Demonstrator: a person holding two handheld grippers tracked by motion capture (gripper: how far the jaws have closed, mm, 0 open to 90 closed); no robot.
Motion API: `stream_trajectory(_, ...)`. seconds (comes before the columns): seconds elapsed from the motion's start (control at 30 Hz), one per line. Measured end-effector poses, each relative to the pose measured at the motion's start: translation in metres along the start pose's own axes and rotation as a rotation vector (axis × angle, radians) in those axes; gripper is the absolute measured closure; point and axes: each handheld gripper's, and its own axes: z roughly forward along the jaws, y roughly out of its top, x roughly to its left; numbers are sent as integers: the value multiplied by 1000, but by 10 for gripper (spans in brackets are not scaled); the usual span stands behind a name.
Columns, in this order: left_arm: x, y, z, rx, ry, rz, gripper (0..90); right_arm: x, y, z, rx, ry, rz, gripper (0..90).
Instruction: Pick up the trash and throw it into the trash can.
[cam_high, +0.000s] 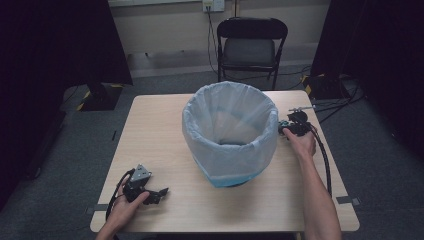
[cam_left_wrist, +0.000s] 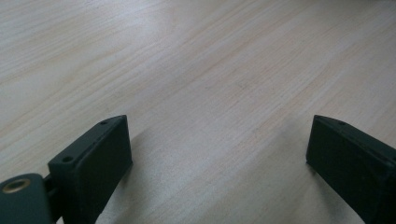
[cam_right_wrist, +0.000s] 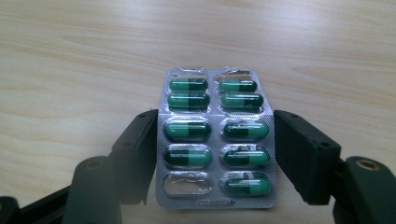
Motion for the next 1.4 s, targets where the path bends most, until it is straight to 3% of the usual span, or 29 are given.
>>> stream_trajectory(0.23,0,0,0,4,3,1,63,5,3,-17,-32,25,-16,339)
stream_trajectory(0.4,0,0,0,4,3,1,63,13,5,-43,-91,56,-12,338)
stream_trajectory(0.63,-1,0,0,-3,-1,-7,64,21,3,-67,-115,65,-17,339)
stream_trajectory(0.87,-1,0,0,-3,-1,-7,64,35,6,-103,-190,94,-34,338)
stream_trajectory(0.97,-1,0,0,-2,-1,-7,64,38,7,-111,-203,95,-46,339)
stream_trajectory(1.13,-1,0,0,-1,-1,-7,64,45,15,-135,-255,111,-69,338)
stream_trajectory(1.4,0,0,0,-1,-1,-3,64,52,32,-156,-305,134,-99,338)
